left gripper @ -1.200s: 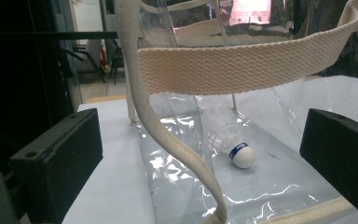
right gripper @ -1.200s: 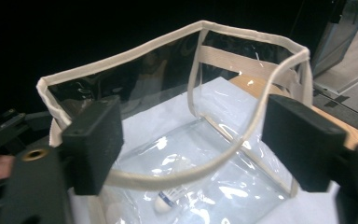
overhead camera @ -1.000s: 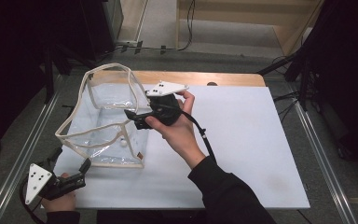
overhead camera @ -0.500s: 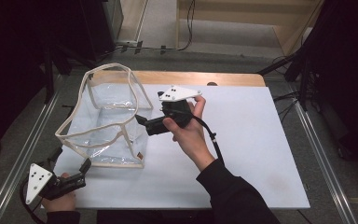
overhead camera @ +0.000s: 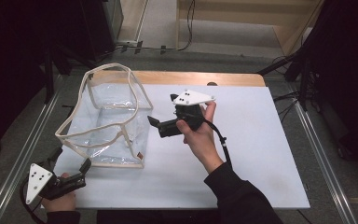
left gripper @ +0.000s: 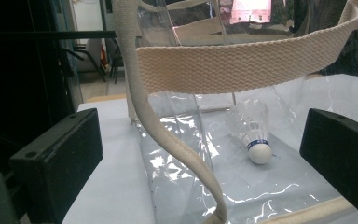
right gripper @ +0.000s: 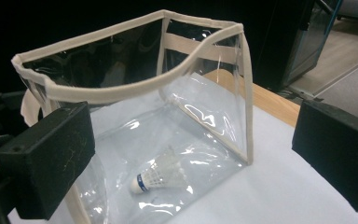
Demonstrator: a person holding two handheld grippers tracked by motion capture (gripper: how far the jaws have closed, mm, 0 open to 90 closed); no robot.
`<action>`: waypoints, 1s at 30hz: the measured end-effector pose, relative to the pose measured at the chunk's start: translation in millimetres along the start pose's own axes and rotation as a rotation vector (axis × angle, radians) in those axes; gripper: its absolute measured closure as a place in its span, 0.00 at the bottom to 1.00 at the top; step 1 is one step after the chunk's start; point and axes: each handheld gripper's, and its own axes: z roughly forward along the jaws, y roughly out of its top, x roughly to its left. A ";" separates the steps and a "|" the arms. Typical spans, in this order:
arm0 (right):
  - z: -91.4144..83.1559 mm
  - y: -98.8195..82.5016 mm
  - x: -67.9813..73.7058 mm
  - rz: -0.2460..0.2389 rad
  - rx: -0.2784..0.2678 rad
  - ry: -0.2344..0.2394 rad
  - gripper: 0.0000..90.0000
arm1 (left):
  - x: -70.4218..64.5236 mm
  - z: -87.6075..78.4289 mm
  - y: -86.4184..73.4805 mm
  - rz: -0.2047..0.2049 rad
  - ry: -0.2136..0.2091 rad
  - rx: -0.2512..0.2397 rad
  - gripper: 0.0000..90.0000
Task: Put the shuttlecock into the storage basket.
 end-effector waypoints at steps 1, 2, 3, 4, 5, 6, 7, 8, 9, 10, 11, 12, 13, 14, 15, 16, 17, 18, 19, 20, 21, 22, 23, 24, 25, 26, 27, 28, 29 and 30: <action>-1.2 -1.6 -1.0 0.003 -0.001 -0.008 0.00 | 0.0 0.0 0.0 0.000 0.000 0.000 0.00; -2.3 -3.3 -2.4 0.007 -0.002 -0.008 0.00 | 0.0 0.0 0.0 0.001 -0.001 0.001 0.00; -3.4 -5.0 -3.6 0.011 -0.003 -0.010 0.00 | 0.0 0.0 0.0 0.001 0.000 0.000 0.00; -4.4 -6.7 -4.8 0.011 -0.002 -0.015 0.00 | 0.0 0.0 0.0 0.001 0.000 0.000 0.00; -5.4 -8.5 -6.2 0.016 -0.001 -0.015 0.00 | -0.1 -0.1 0.0 0.001 -0.001 0.001 0.00; -6.2 -10.3 -7.5 0.019 -0.004 -0.014 0.00 | -0.1 -0.1 0.0 0.001 0.000 0.001 0.00; -7.3 -12.0 -8.4 0.018 -0.004 -0.020 0.00 | -0.1 -0.1 0.0 0.001 0.000 0.001 0.00; -8.3 -13.8 -9.3 0.020 -0.005 -0.023 0.00 | -0.2 -0.1 0.0 0.001 0.000 0.001 0.00; -9.2 -15.4 -10.3 0.023 -0.007 -0.026 0.00 | -0.2 -0.1 0.0 0.001 0.000 0.001 0.00; -10.3 -17.2 -11.2 0.025 -0.008 -0.027 0.00 | -0.2 -0.1 0.0 0.001 -0.001 0.001 0.00; -11.4 -18.9 -11.9 0.028 -0.008 -0.033 0.00 | -0.2 -0.1 0.0 0.002 0.000 0.001 0.00; -12.4 -20.8 -13.1 0.024 -0.010 -0.035 0.00 | -0.3 -0.1 0.0 0.002 0.000 0.001 0.00; -13.5 -22.6 -13.8 0.024 -0.010 -0.037 0.00 | -0.3 -0.1 0.0 0.002 0.000 0.001 0.00; -14.7 -24.6 -14.2 0.020 -0.013 -0.044 0.00 | -0.3 -0.1 0.0 0.002 0.000 0.001 0.00; -15.9 -26.5 -14.6 0.016 -0.014 -0.048 0.00 | -0.3 -0.1 0.0 0.002 0.000 0.001 0.00; -17.0 -28.4 -15.1 0.016 -0.017 -0.049 0.00 | -0.3 -0.1 0.0 0.002 0.000 0.002 0.00; -18.0 -30.4 -15.8 0.014 -0.019 -0.048 0.00 | -0.4 0.0 0.0 0.002 0.000 0.001 0.00; -19.0 -32.3 -16.5 0.017 -0.020 -0.055 0.00 | -0.4 0.0 0.0 0.003 0.000 0.002 0.00; -20.0 -34.2 -17.3 0.019 -0.020 -0.058 0.00 | -0.4 0.0 0.0 0.003 0.000 0.002 0.00; -21.0 -36.2 -18.0 0.024 -0.022 -0.060 0.00 | -0.4 0.0 0.0 0.003 0.000 0.002 0.00; -21.9 -38.2 -18.8 0.024 -0.024 -0.059 0.00 | -0.4 -0.1 0.0 0.003 0.000 0.003 0.00; -22.8 -40.0 -19.3 0.026 -0.025 -0.065 0.00 | -0.5 -0.1 0.0 0.003 0.000 0.002 0.00; -23.9 -41.9 -20.3 0.025 -0.025 -0.065 0.00 | -0.5 -0.1 -0.1 0.003 0.001 0.002 0.00; -24.8 -43.7 -20.9 0.028 -0.026 -0.062 0.00 | -0.5 -0.1 0.0 0.003 0.001 0.002 0.00; -25.7 -45.5 -21.7 0.027 -0.026 -0.065 0.00 | -0.5 -0.1 0.0 0.004 0.001 0.003 0.00; -26.8 -47.3 -22.4 0.026 -0.025 -0.070 0.00 | -0.5 -0.1 0.0 0.004 0.000 0.003 0.00; -28.0 -49.2 -23.1 0.031 -0.023 -0.071 0.00 | -0.5 -0.1 0.0 0.003 0.001 0.003 0.00; -29.2 -51.2 -23.9 0.035 -0.025 -0.069 0.00 | -0.4 -0.1 0.0 0.003 0.001 0.002 0.00; -30.3 -53.3 -24.7 0.034 -0.026 -0.074 0.00 | -0.4 -0.1 -0.1 0.003 0.001 0.002 0.00; -31.4 -55.6 -25.7 0.036 -0.028 -0.078 0.00 | -0.4 -0.1 -0.1 0.003 0.001 0.002 0.00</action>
